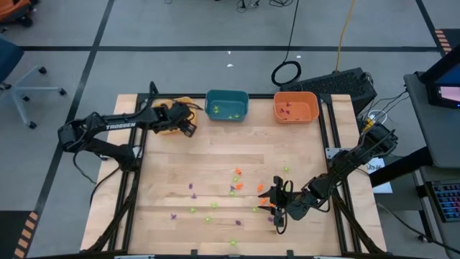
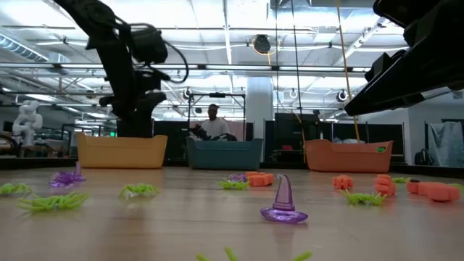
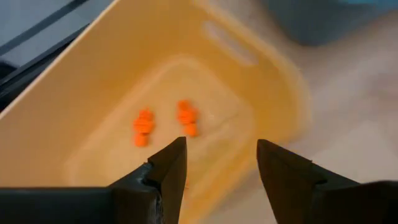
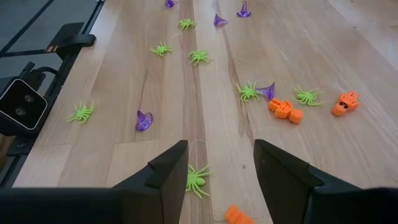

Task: Sort Halloween decoration
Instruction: Put the violet witch hat toy into the orange bin

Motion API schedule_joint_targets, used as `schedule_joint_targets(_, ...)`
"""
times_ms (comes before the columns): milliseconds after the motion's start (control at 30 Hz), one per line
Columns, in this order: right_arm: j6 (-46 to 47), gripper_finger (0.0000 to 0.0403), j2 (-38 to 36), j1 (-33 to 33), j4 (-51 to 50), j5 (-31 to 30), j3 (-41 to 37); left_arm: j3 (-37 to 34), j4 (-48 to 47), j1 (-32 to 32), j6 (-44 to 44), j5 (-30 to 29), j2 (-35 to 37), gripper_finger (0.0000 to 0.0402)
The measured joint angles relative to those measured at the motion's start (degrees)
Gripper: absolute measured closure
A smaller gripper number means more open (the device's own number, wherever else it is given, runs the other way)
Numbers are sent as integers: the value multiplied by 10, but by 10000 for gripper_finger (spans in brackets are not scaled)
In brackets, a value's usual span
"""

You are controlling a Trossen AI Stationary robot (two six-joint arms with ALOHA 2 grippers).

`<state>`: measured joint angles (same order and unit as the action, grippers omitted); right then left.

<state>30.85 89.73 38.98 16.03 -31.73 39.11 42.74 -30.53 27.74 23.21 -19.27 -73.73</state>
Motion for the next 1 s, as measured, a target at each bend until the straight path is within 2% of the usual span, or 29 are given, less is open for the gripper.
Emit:
schedule_joint_targets(200, 0, 232, 0, 0, 0, -4, 0, 0, 4, -135, 67, -67, 44, 211)
schedule_joint_targets(333, 0, 232, 0, 0, 0, -30, 0, 0, 15, -245, 106, -122, 53, 211)
schedule_joint_targets(500, -4, 232, 0, -1, 13, -46, 0, 0, 54, -348, 75, -146, 43, 210)
schedule_joint_targets(733, -44, 232, 0, -19, 53, -89, 0, 0, 75, -413, 60, -157, 20, 210)
schedule_joint_targets(933, -4, 232, 0, -37, 65, -136, 0, 0, 117, -440, 73, -192, -26, 210)
schedule_joint_targets(1000, 16, 232, 0, -44, 65, -144, 0, 0, 138, -444, 48, -207, -46, 210)
